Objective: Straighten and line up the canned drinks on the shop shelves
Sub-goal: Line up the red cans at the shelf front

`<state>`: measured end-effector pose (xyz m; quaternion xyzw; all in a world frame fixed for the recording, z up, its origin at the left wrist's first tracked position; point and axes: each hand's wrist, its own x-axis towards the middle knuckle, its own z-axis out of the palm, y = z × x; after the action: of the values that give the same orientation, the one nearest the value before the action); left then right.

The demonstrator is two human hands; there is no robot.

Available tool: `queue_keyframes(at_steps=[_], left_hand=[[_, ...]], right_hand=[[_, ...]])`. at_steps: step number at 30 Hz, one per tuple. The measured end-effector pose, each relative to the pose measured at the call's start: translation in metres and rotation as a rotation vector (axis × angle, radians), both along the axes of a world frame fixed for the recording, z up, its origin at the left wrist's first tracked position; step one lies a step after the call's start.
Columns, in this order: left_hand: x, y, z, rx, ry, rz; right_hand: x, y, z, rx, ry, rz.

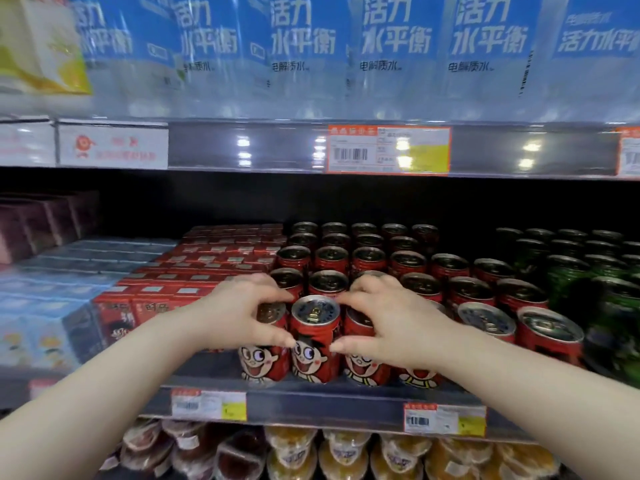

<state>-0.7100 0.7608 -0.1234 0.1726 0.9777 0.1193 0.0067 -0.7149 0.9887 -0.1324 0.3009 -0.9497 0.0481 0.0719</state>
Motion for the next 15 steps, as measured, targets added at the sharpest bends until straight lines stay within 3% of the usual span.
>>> queue_keyframes(at_steps=[4, 10, 15], left_hand=[[0.004, -0.009, -0.003, -0.038, 0.030, 0.023], [0.007, -0.020, -0.005, -0.138, 0.056, -0.061], [0.007, -0.023, -0.010, -0.111, 0.122, -0.066]], right_hand=[[-0.001, -0.004, -0.008, -0.001, 0.077, -0.038], [0.002, -0.003, -0.001, -0.047, -0.017, -0.019], [0.010, -0.010, -0.006, -0.049, -0.011, -0.045]])
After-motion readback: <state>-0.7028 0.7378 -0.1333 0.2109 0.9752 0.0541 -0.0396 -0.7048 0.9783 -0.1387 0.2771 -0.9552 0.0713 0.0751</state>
